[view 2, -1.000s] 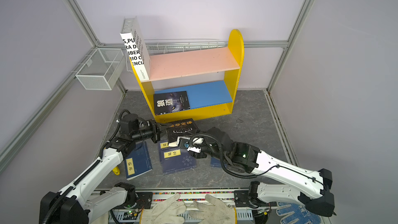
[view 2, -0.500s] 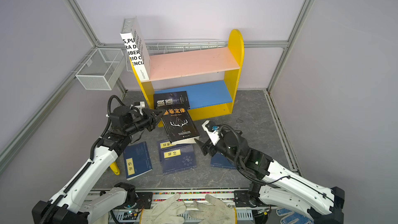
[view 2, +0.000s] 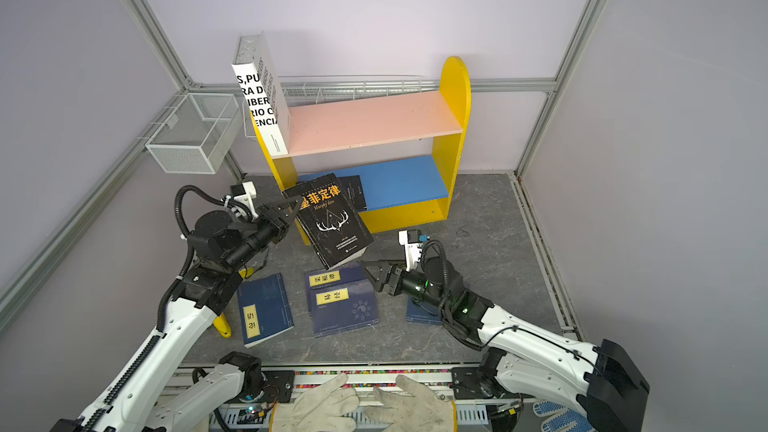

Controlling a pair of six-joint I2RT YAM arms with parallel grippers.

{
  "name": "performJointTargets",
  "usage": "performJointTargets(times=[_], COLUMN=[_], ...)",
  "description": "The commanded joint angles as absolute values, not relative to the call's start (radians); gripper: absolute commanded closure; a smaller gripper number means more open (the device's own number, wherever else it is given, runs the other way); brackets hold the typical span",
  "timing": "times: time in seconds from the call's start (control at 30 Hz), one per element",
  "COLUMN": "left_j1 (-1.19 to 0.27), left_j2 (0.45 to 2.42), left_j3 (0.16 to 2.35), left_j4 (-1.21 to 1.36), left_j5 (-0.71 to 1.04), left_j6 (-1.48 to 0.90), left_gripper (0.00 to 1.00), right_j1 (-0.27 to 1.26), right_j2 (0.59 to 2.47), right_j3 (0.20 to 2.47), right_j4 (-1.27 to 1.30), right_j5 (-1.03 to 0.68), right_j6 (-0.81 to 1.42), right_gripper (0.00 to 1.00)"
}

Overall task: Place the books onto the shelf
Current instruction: 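Take the Murphy's Law book with the left gripper while right releases it, then regrasp the Murphy's Law book with the right gripper while left holds it upright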

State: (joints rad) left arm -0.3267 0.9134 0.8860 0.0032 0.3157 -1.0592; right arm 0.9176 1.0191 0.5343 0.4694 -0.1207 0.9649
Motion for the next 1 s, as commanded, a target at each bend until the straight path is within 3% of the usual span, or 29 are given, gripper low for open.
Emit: performJointTargets(times=[0.0,0.4,0.63,0.83,0.97], left_j1=[-0.334,-0.381,-0.406,-0.425,-0.442], left_j2=[0.918,0.956,0.956,0.944,0.939], left_j3=[0.897,0.894,0.883,0.851,0.826], left_j4=[0.135,0.224,0.223,0.223,0.234], left_j5=[0.276,0.256,0.246,0.231,0.222], left_j6=[-1.041,-1.075,-1.075,-1.075,-1.075], left_gripper=[1.00,1.00,1.00,1.00,1.00], right_j1=[0.915,0.918,0.920,0.918,0.908], right_j2=[1.052,1.342,1.493,1.447,1.391], right_j3=[0.527,0.572,0.552,0.542,0.540], right_j4=[0.745,1.132,1.433,1.423,1.334], right_j5=[-0.218,-0.285,-0.207,-0.130,-0.076], right_j6=[1.119,1.303,1.388,1.307,1.270], right_gripper=[0.11,0.12,0.12,0.00,0.10])
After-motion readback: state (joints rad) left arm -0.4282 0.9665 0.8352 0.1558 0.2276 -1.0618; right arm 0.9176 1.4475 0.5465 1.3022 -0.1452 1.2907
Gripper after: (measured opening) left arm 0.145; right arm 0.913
